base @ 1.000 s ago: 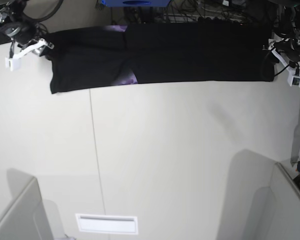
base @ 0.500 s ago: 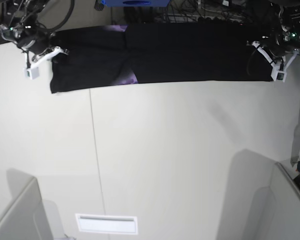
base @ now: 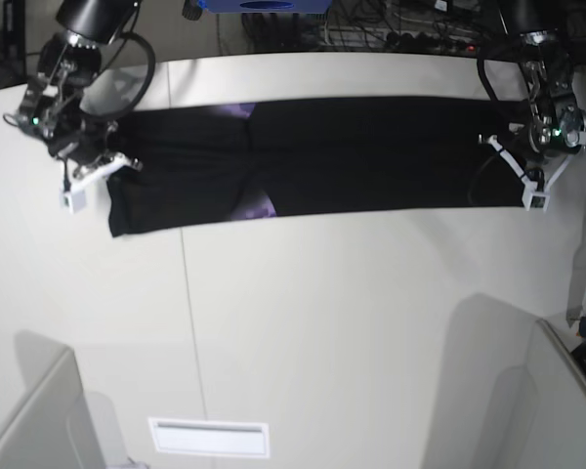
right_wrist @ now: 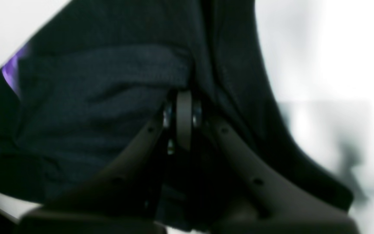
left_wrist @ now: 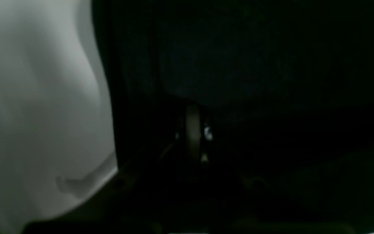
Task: Fold the T-shirt properly
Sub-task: 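Grasp the folded strip's ends and pull it away from the robot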
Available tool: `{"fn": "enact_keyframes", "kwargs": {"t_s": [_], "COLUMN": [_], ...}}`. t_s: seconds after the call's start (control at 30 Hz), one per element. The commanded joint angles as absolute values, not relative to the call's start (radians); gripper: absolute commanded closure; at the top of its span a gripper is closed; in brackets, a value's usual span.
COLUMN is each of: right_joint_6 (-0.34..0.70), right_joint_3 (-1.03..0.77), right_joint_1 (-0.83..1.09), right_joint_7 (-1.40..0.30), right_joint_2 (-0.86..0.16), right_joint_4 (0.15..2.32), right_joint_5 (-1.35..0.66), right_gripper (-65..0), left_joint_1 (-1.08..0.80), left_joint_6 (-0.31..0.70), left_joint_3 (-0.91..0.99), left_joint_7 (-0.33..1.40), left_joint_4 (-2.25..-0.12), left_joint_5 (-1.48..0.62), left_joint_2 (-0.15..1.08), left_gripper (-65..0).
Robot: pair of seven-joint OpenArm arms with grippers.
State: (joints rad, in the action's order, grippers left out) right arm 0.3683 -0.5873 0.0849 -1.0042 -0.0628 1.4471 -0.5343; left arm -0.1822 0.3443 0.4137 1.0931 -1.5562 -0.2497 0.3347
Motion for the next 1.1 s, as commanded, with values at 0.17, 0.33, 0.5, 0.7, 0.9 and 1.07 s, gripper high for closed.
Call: {"fn": "enact_keyframes", "kwargs": {"t_s": [0.17, 0.33, 0.5, 0.7, 0.9, 1.07], "right_joint_6": [0.346, 0.354, 0.354, 0.354, 0.354, 0.354], "right_joint_3": [-0.590, -0.593, -0.593, -0.590, -0.590, -0.590], "right_joint_1": [-0.074, -0.096, -0.065, -0.025, -0.016, -0.016], "right_joint_7": [-0.986, -1.020, -1.052, -1.059, -1.109, -1.110], "right_joint_2": [-0.068, -0.068, -0.067, -0.074, -0.070, -0.065], "right_joint_4": [1.320, 1.385, 1.566, 1.724, 1.805, 1.816], "right_joint_5": [-0.367, -0.372, -0.476, -0.587, -0.591, -0.591], "right_gripper": [0.0, 0.0, 0.0, 0.0, 0.0, 0.0], "left_joint_1": [-0.058, -0.007, -0.012, -0.024, -0.177, -0.240], "left_joint_6": [0.344, 0.344, 0.349, 0.453, 0.475, 0.476], "left_joint_3": [0.410, 0.417, 0.433, 0.694, 0.935, 0.977], "left_joint_7": [1.121, 1.122, 1.125, 1.285, 1.294, 1.199], "left_joint_4": [-1.515, -1.534, -1.626, -1.768, -1.822, -1.791], "left_joint_5": [-0.240, -0.248, -0.251, -0.456, -0.723, -0.803], "left_joint_2": [0.335, 0.335, 0.340, 0.337, 0.338, 0.329], "left_gripper": [0.0, 0.0, 0.0, 0.0, -1.5, -56.6]}}
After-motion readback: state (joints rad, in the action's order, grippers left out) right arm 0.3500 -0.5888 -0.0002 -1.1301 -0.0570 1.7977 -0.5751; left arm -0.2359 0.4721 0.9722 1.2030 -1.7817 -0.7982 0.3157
